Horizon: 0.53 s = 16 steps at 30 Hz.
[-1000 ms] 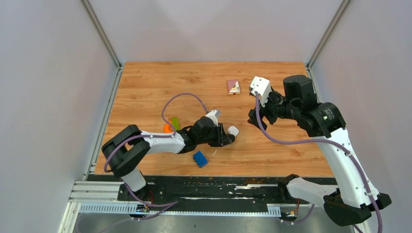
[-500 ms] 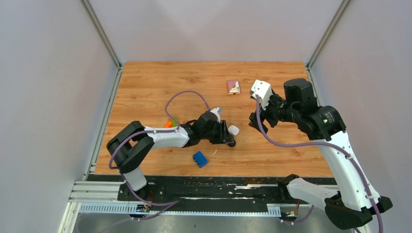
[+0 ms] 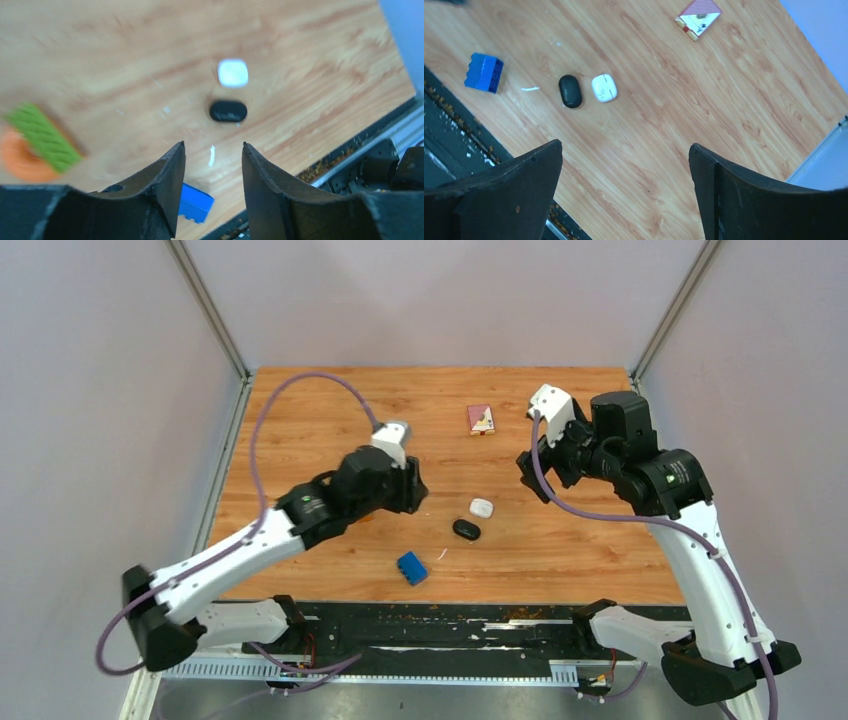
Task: Insert the wireless bluetooth earbuds into the charging case
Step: Reset both arms
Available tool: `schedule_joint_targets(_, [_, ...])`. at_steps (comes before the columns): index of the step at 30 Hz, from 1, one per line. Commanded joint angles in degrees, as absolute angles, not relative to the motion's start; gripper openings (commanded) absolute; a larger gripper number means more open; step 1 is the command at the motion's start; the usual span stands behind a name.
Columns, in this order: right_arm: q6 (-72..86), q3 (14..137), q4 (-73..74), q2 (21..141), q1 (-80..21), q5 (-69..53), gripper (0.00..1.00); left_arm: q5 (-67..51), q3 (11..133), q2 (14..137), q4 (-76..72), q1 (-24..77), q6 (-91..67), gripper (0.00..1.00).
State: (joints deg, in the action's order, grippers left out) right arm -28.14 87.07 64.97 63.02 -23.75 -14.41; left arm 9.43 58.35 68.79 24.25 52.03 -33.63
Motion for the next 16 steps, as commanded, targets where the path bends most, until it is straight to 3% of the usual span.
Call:
schedule_joint_targets(1, [-16.3,88.3,57.4,62.5,-22.1,-7.7,0.99,23.6,67.6,58.8,35.4,51.9,-16.7,0.55])
schedule_joint_targets(4, [-9.7,88.0,55.1,64.0,-21.9,-2.5,1.0,27.7,74.4,56.4,40.7,51.8,-11.4,0.63])
schedule_joint_targets(5, [-8.3,87.9,54.1,64.2,-21.8,-0.6,1.0,28.6,76.3,55.9,42.6,51.9,-10.1,0.92])
schedule_joint_targets(6, [-7.7,87.9,53.2,64.2,-21.7,1.7,1.0,29.7,77.9,55.5,43.8,51.9,-9.1,0.99])
schedule_joint_targets(10, [-7.3,87.6,50.6,63.3,-21.3,6.4,1.0,36.5,80.9,52.6,48.1,51.8,-7.8,1.0])
schedule_joint_targets(16, [-6.1,81.9,49.8,58.7,-20.8,4.7,1.0,39.0,74.7,44.7,46.7,51.8,-6.2,1.0])
